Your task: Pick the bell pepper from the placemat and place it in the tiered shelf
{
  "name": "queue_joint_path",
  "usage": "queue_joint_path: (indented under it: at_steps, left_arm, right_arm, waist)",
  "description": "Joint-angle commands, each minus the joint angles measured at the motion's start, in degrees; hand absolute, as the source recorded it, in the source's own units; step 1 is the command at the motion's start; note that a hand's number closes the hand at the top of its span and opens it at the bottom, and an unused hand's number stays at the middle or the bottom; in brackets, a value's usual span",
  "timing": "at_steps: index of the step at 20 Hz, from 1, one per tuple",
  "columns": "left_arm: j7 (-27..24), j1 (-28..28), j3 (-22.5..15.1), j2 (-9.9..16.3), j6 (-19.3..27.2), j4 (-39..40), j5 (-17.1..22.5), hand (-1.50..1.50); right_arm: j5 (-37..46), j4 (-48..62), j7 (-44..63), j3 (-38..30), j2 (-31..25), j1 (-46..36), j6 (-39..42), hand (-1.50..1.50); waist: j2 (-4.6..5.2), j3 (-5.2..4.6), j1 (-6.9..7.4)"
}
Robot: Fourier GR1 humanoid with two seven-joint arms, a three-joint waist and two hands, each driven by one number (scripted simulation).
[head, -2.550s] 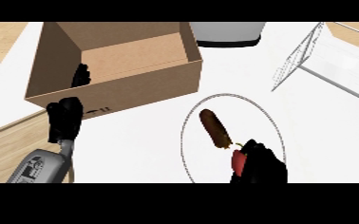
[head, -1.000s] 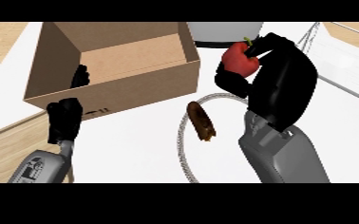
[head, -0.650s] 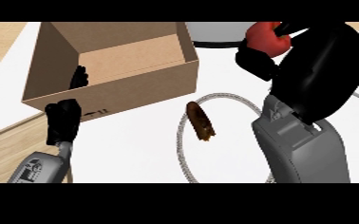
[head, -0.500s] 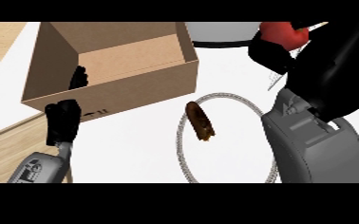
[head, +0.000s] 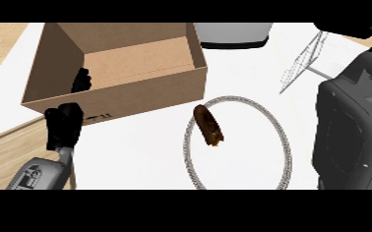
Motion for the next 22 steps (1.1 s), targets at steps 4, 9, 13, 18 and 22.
queue_joint_path:
  at_steps: [4,9,13,18,22]
  left_arm:
    - [-0.1,-2.1,-3.7,-1.0,-5.7,-2.3,0.0,0.00]
    - [0.2,-2.2,-4.3,-2.5,-5.2,-2.0,-0.5,0.00]
    - [-1.0,-1.7,-3.9,-2.2,-6.1,-1.4,-1.0,0.00]
    - [-0.5,-2.6,-3.1,-2.1,-6.6,-0.9,-1.1,0.00]
    - [1.3,-4.3,-2.7,-2.5,-6.5,-1.8,-0.7,0.00]
  right_arm:
    - [-0.2,1.8,-0.6,-7.5,-5.4,-3.2,5.1,1.50]
    - [1.0,2.9,-4.6,-7.7,-8.5,-4.4,9.1,1.50]
    - [-0.6,5.4,-8.5,-10.3,-12.0,-4.3,8.1,1.50]
    - [0.9,8.4,-9.7,-11.0,-13.4,0.5,0.8,1.50]
    - [-2.3,15.1,-17.4,-12.6,-17.8,2.4,-5.1,1.50]
  waist:
    - [0.32,-0.11,-0.15]
    - [0.27,-0.13,-0.48]
    - [0.39,-0.10,-0.22]
    - [0.59,-0.09,-0.07]
    - [0.80,-0.02,0.05]
